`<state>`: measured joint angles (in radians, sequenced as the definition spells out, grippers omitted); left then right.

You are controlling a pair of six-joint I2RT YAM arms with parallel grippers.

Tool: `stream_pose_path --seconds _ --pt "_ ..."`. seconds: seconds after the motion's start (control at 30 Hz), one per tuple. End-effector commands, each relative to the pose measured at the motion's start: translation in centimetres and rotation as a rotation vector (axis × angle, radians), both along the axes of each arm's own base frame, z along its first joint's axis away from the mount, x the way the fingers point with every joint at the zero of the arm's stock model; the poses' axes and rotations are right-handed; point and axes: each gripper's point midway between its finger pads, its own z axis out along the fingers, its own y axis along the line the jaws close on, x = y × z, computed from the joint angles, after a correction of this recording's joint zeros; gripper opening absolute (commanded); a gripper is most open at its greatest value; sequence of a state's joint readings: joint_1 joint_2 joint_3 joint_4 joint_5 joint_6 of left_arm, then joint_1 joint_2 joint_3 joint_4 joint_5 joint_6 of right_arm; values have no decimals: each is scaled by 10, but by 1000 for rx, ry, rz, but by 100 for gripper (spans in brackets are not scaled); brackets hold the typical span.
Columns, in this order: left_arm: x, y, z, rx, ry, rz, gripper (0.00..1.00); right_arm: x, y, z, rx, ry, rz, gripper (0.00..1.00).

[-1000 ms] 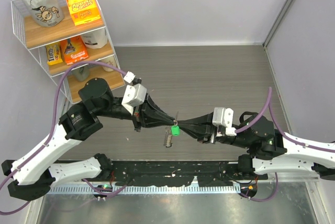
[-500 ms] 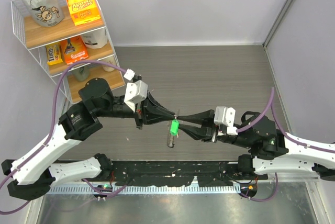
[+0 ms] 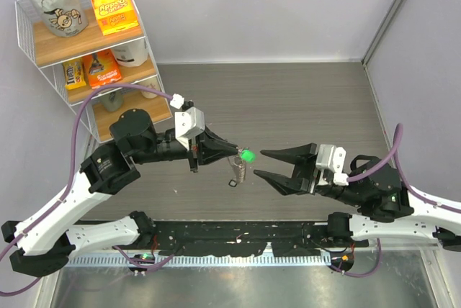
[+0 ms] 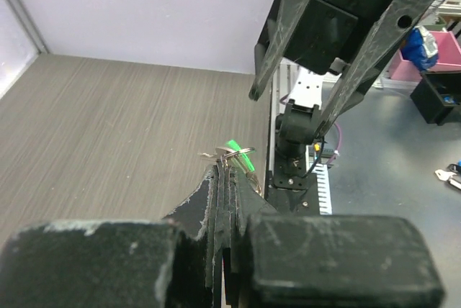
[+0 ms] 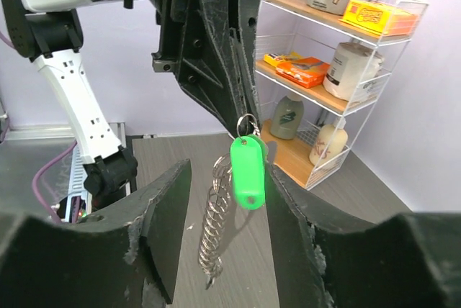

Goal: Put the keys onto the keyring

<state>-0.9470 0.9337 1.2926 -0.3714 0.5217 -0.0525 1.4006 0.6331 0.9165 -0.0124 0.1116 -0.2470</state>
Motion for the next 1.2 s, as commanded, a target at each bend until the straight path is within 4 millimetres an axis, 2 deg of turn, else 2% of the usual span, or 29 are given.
stream_pose_path --seconds 0.0,0.1,0.13,0.2,0.27,0.47,0.5,0.8,0.97,1.17 --pt "16 4 5 -6 -35 88 0 16 -12 9 34 52 -100 52" --pt "23 3 -1 11 -27 120 0 27 -14 11 34 81 -166 48" --pt "24 4 -2 13 -24 127 0 31 -10 7 13 89 -184 45" --pt "26 3 -4 21 -19 138 0 34 -7 12 4 90 -199 39" --pt "29 2 -7 32 -11 147 0 36 -1 12 -13 81 -207 37" --pt "34 1 -15 59 4 171 0 33 13 17 -36 58 -176 40" --pt "35 1 -16 61 5 174 0 36 16 13 -57 63 -188 40" --pt "32 2 -18 63 5 160 0 46 20 15 -52 76 -243 33" --pt "25 3 -15 48 0 129 0 49 21 18 -41 77 -262 20" --pt "17 6 -10 21 -3 105 0 50 26 10 -67 83 -266 19"
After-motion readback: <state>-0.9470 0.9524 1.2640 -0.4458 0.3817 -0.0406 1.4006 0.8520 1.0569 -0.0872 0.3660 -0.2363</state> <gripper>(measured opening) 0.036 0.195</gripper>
